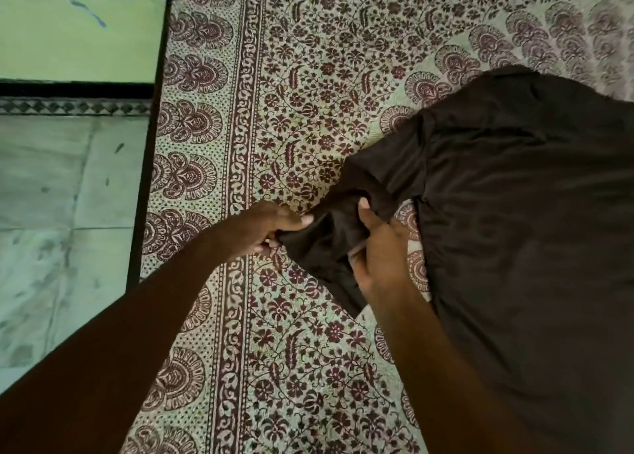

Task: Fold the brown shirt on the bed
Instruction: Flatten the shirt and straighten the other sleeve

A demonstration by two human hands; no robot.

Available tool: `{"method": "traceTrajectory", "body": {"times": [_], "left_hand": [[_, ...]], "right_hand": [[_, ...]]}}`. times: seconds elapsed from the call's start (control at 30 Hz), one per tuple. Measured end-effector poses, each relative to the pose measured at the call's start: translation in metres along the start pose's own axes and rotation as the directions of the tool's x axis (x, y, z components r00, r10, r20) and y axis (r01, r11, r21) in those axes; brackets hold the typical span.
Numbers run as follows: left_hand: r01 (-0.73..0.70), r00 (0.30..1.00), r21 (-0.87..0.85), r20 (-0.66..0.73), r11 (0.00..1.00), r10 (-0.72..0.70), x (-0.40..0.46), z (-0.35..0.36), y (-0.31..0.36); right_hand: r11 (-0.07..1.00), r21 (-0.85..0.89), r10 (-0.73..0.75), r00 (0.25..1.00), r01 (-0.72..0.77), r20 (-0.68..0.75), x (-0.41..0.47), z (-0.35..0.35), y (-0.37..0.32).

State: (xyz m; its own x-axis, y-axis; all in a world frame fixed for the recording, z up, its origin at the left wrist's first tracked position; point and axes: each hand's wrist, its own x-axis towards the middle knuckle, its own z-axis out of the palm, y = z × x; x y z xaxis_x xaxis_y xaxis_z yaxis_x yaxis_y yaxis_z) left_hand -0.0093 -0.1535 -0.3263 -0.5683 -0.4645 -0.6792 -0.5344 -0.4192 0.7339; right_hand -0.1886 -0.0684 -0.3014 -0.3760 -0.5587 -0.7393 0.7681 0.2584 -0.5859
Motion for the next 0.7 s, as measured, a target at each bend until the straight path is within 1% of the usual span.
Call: {"method": "traceTrajectory", "body": {"times": [0.07,0.13,0.2,0.27,0.3,0.37,0.43,0.5,0.6,0.67,0.7], "left_hand": [[0.049,0.992,0.18,0.11,0.982,-0.07,-0.012,-0.016,-0.003],[0.028,0.989,0.25,0.137,0.968,-0.064,-0.025,-0.031,-0.003],[0.004,0.996,0.15,0.086,0.989,-0.018,-0.031,-0.04,-0.006],[0.0,1.0,-0.034,0.028,0.999,0.001,-0.035,-0.038,-0.011],[0.003,1.0,-0.101,0.001,0.995,-0.003,-0.034,-0.034,-0.016],[-0.012,1.0,-0.079,-0.013,0.997,0.011,-0.03,-0.017,-0.025],[-0.039,0.999,-0.058,-0.016,0.998,0.038,-0.023,0.0,-0.032],[-0.058,0.996,-0.152,-0.076,0.987,0.046,-0.018,0.012,-0.037],[-0.039,0.976,-0.287,-0.218,0.957,-0.026,-0.017,0.004,-0.045],[-0.059,0.948,-0.286,-0.315,0.956,-0.036,-0.024,-0.014,-0.047],[-0.058,0.928,-0.238,-0.372,0.969,-0.036,-0.029,-0.024,-0.046]], "right_hand": [[0.995,0.081,0.063,0.997,-0.059,-0.047,0.0,0.008,-0.002],[0.982,0.163,0.106,0.992,-0.093,-0.068,0.0,0.017,-0.001],[0.964,0.226,0.151,0.988,-0.139,-0.038,0.003,0.021,0.002],[0.948,0.268,0.174,0.985,-0.169,0.006,0.004,0.025,0.004],[0.94,0.287,0.182,0.982,-0.187,0.043,0.003,0.027,0.005],[0.926,0.295,0.208,0.971,-0.235,0.121,-0.002,0.032,0.008],[0.925,0.279,0.221,0.962,-0.259,0.16,-0.006,0.037,0.008],[0.921,0.302,0.207,0.966,-0.246,0.157,-0.006,0.038,0.007],[0.951,0.269,0.127,0.986,-0.153,0.112,-0.001,0.032,0.004],[0.973,0.209,0.085,0.994,-0.097,0.062,0.003,0.029,0.007],[0.985,0.15,0.08,0.996,-0.084,0.03,0.005,0.028,0.009]]}}
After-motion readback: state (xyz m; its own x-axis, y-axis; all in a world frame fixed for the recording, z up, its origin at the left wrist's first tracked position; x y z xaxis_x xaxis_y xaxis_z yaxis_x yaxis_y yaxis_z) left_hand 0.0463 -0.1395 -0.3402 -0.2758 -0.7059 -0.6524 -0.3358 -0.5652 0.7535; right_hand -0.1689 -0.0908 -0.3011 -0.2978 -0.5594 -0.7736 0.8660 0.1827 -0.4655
